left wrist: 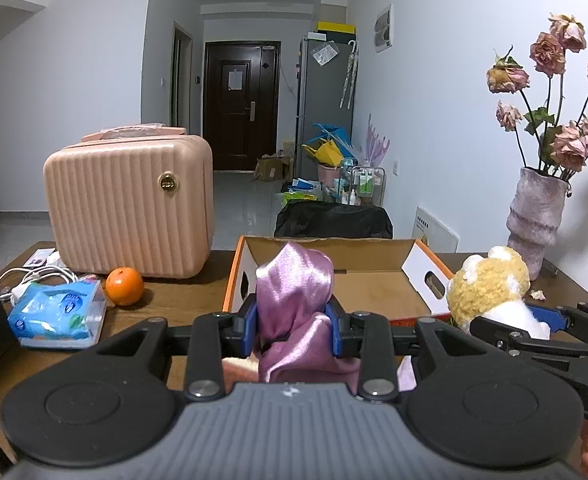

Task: Organize soft objects
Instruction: 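Carry the scrunchie and sheep in both tools over the cardboard box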

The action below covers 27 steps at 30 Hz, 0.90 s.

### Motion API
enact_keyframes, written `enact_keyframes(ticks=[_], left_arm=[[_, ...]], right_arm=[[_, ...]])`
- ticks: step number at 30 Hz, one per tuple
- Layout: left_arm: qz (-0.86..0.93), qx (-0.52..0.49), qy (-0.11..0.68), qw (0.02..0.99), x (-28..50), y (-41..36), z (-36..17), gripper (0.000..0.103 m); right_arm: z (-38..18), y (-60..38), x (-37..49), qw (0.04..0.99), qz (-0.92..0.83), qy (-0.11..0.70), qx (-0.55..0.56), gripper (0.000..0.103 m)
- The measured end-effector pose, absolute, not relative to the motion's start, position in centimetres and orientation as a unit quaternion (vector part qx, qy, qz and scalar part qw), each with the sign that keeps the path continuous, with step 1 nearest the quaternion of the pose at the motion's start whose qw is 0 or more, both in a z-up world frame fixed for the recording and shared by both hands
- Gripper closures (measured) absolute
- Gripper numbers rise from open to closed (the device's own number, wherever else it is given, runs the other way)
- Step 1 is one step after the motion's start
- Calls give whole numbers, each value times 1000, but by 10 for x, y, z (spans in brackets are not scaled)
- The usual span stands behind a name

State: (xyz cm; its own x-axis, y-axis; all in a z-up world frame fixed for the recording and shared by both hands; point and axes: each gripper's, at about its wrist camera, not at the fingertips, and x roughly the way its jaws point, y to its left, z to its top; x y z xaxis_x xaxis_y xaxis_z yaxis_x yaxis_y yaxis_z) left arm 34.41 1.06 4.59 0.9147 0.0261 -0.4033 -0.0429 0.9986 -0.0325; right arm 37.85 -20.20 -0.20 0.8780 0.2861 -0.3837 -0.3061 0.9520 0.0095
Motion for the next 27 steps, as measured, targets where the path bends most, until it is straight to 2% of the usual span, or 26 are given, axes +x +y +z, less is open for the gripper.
enact_keyframes(ticks=[13,27], left_arm=[[17,-35,184,982,405,5,51,69],[37,-55,174,983,475,8,35,69]], right_arm=[[0,-192,426,972,145,184,-20,54],[-13,-178,491,975,131,178,-16,54]])
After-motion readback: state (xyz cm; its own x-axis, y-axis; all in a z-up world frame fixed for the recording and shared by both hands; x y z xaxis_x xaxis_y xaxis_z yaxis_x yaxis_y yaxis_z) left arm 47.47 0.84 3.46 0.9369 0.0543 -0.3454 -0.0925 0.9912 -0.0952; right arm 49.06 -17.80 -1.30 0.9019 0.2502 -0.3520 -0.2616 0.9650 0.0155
